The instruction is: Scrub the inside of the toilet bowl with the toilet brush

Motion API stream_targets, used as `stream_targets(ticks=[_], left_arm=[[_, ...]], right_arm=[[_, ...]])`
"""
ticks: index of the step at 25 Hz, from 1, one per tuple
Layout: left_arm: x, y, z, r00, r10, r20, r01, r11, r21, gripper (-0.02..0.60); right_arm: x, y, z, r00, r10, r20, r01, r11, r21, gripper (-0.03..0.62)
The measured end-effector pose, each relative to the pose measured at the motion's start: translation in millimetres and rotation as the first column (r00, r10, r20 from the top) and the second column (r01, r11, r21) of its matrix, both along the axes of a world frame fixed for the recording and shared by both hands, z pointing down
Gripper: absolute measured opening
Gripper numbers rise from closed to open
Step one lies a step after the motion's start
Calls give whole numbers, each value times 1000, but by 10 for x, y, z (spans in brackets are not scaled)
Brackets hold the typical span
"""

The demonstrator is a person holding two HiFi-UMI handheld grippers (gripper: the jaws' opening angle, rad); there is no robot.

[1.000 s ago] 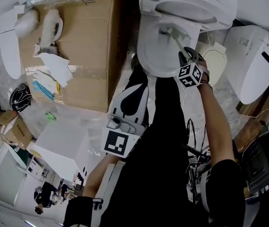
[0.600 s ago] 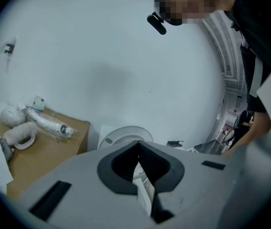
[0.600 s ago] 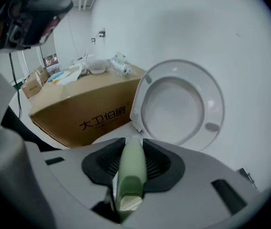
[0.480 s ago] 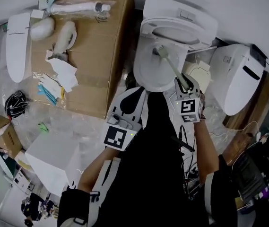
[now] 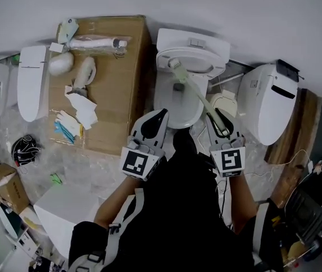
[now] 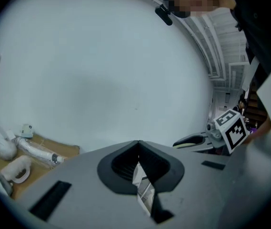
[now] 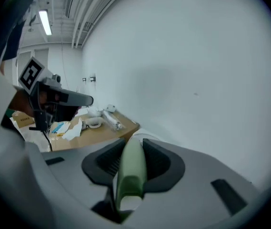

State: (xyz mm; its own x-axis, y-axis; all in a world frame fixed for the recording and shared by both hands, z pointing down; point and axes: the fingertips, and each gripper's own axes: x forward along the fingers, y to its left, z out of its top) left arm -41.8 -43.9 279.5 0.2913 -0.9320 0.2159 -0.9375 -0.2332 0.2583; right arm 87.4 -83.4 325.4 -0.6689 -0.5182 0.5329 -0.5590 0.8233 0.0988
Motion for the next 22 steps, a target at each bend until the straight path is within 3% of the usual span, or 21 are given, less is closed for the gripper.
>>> stream_targets(ticks=[8,22], left_arm=[[230,-71,-401,998,53,27,-55,997,57,8],[317,-253,-596,996,64,59,-70,993,96,8]], right_arm=[[221,89,-783,989,56,137,-68,994,84,123],[250,166,-1002,982,55,182,-81,988,134,123]])
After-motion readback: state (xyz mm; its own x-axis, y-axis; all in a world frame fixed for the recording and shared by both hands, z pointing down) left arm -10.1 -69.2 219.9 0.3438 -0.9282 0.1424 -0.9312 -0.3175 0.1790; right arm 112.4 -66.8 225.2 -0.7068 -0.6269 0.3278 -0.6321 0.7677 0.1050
